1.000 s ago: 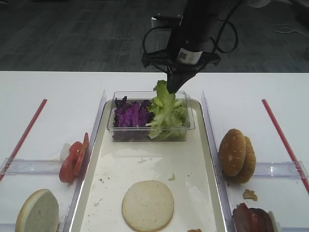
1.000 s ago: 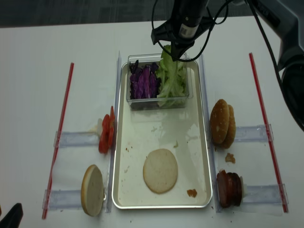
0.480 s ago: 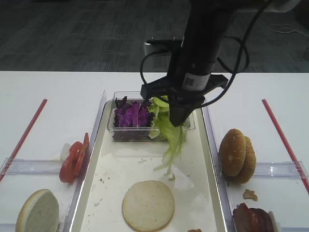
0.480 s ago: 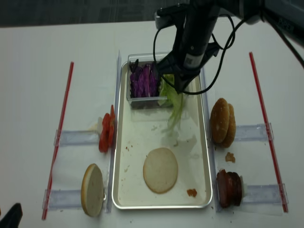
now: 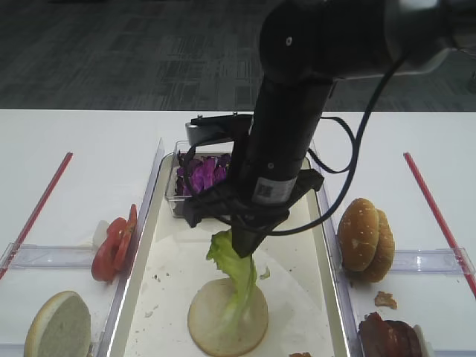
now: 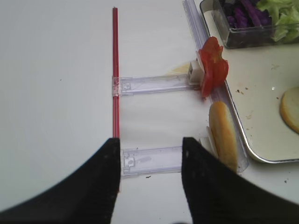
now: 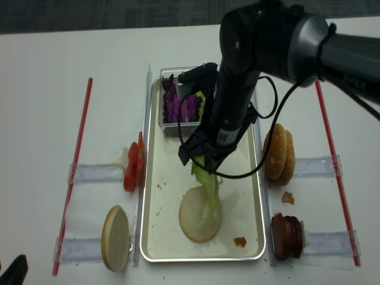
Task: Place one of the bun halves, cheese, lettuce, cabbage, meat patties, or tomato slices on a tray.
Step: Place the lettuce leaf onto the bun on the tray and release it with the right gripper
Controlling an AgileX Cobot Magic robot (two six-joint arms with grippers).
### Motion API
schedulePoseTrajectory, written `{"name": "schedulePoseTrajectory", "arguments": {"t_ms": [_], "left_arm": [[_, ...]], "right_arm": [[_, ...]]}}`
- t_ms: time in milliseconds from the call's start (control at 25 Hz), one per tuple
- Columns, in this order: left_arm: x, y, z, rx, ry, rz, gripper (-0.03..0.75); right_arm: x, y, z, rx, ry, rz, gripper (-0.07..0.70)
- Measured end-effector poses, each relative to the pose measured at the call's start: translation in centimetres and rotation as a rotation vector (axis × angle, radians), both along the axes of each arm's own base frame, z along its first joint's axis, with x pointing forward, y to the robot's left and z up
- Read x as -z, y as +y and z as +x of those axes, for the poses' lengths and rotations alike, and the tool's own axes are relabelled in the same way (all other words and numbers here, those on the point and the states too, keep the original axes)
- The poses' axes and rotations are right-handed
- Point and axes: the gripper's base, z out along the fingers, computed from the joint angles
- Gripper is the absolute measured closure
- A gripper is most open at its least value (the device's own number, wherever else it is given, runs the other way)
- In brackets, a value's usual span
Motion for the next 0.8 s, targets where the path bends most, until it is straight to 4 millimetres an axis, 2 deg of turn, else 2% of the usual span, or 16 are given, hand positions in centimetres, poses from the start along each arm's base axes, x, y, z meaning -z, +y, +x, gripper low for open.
{"name": "schedulePoseTrajectory", "arguments": {"t_ms": [320, 640, 800], "left_arm": [[0.0, 0.0, 0.0, 0.000, 0.000, 0.000, 0.419], [0.0, 0.0, 0.0, -0.001, 0.000, -0.001, 0.419], [0.0, 0.0, 0.0, -0.001, 0.000, -0.001, 0.419]], "right_arm": [[0.9, 1.9, -1.9, -0.041, -0.007, 0.021, 0.598], [0.9, 2.0, -2.1, -0.047, -0.010, 0.021, 0.598], [1.9, 1.7, -2.6, -0.038, 0.000, 0.011, 0.598]]}}
